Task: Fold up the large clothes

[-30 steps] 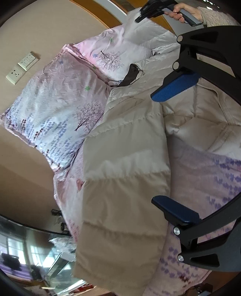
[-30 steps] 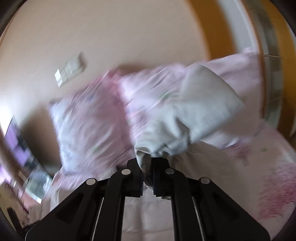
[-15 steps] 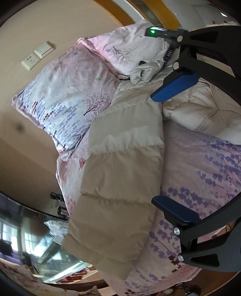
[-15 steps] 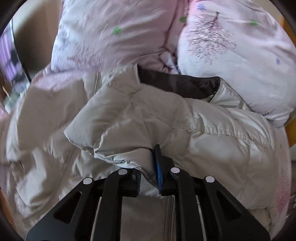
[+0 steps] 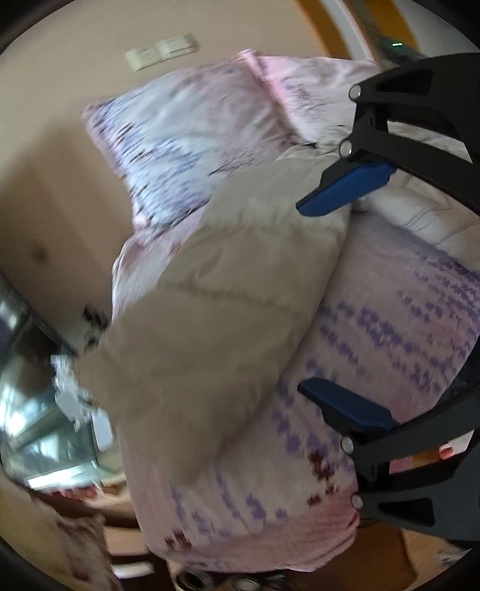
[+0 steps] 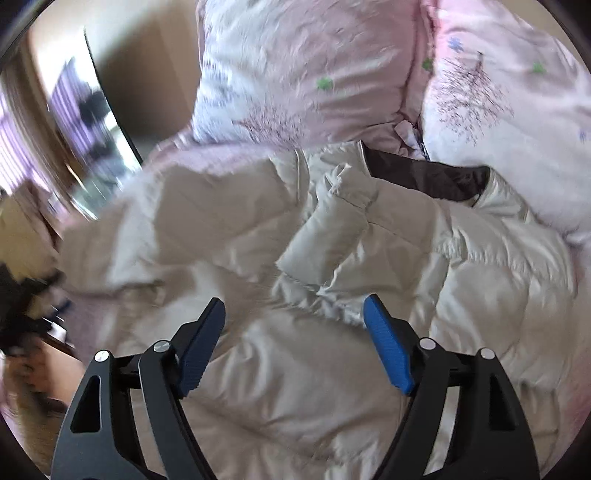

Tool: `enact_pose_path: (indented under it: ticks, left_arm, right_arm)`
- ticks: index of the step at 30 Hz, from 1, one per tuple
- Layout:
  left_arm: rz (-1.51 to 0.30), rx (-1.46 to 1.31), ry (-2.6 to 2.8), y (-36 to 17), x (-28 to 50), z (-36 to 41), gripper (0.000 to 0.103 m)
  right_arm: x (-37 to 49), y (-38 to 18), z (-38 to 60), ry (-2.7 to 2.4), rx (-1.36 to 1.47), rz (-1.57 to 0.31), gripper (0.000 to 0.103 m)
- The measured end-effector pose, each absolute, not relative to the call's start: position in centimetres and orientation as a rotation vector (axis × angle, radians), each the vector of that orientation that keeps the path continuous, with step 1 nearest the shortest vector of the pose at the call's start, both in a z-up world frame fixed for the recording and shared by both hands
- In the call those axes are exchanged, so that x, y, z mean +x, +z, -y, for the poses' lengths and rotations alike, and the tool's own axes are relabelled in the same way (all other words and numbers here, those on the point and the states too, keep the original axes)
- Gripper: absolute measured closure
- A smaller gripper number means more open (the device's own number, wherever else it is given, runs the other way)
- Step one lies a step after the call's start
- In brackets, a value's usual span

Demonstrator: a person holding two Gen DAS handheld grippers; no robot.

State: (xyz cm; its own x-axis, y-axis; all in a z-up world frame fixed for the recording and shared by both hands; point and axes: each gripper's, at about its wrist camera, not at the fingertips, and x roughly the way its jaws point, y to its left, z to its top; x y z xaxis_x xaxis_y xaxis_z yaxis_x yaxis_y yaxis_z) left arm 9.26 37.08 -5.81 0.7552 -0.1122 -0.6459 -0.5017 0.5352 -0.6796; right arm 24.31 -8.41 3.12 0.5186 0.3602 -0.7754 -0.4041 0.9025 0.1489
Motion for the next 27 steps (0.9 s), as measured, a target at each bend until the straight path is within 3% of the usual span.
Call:
enact_pose_path:
  ticks: [9, 12, 14, 17, 27]
  left_arm:
    - [-0.620, -1.204, 0.342, -7.9, 8.4, -41.5, 0.048]
    - [-0.611, -1.246, 0.369, -8.3, 8.3, -42.4, 0.061]
    - [-0.621, -1.244, 0.391, -8.5, 8.5, -42.7, 0.078]
    - [-0.613, -1.261, 0.388, -8.9, 8.6, -42.9, 0.092]
    - [-0.519, -1.060, 0.330, -1.2, 11.4, -40.5, 0.098]
  right_arm:
    - [22.5, 5.7, 12.2, 0.472, 0.064, -0.875, 0.024]
    - [21.9, 5.7, 13.0, 0.460, 0.062, -0.866, 0.024]
    - [21.8, 5.6, 13.4, 0.452, 0.065, -0.866, 0.024]
    - [21.6, 5.5, 14.1, 0.431, 0.066, -0.862, 0.024]
    - [20.1, 6.6, 18.6, 0.366, 0.116, -0.794, 0.024]
